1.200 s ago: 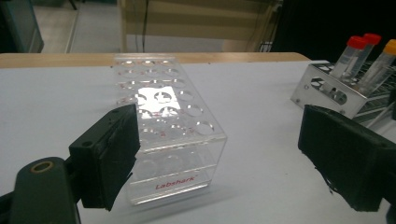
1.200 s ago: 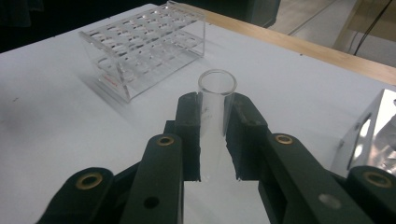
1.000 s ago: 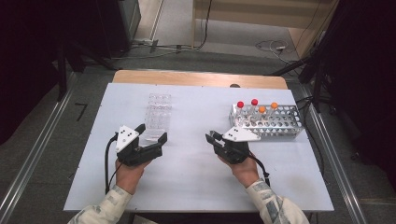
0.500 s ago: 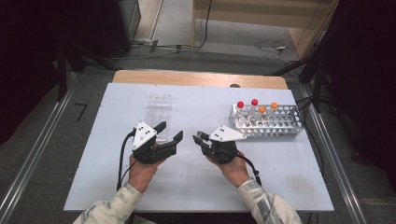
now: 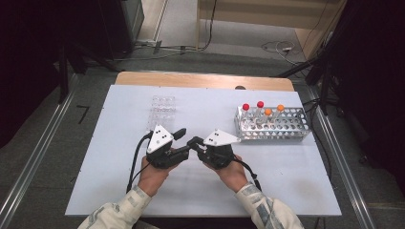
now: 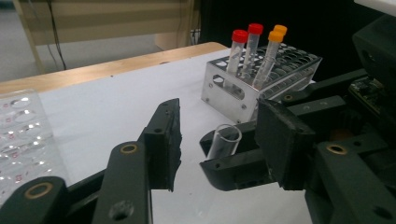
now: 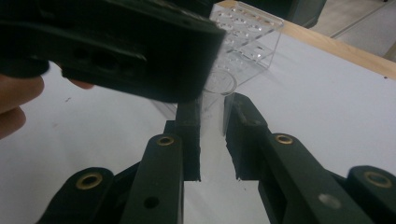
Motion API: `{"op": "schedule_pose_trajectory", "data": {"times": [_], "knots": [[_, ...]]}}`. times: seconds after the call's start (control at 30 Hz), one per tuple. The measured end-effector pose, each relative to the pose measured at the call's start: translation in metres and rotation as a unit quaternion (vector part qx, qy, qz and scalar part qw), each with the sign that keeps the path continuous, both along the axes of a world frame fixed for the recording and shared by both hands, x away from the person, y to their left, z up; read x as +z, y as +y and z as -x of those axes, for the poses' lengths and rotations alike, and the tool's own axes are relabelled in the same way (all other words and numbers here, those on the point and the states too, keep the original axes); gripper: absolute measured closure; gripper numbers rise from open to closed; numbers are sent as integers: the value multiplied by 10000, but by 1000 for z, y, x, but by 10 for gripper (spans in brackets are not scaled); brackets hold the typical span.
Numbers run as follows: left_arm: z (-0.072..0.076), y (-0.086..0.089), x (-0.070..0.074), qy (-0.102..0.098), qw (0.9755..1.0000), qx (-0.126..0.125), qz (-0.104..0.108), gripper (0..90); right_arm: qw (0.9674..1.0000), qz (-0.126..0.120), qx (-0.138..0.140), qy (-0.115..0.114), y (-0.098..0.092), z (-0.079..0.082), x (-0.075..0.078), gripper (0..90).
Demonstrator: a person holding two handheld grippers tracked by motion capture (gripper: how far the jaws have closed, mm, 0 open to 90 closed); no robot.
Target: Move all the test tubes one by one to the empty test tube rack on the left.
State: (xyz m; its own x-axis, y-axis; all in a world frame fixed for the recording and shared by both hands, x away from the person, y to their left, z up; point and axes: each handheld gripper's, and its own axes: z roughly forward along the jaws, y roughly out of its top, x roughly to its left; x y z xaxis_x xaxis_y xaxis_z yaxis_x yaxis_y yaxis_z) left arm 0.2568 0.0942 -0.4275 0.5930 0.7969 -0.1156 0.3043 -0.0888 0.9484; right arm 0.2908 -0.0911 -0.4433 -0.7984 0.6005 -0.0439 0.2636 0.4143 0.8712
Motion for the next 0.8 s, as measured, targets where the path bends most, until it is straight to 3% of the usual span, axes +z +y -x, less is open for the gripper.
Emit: {"op": "schedule_pose_trajectory", "data": {"times": [0.23, 0.8], "knots": [[-3, -1, -1, 91, 9999, -61, -26, 646, 10000, -17, 45, -6, 2, 2, 1, 735], [-4, -2, -3, 146, 9997, -179, -43, 754, 10000, -35, 69, -23, 3, 5, 2, 735]]}}
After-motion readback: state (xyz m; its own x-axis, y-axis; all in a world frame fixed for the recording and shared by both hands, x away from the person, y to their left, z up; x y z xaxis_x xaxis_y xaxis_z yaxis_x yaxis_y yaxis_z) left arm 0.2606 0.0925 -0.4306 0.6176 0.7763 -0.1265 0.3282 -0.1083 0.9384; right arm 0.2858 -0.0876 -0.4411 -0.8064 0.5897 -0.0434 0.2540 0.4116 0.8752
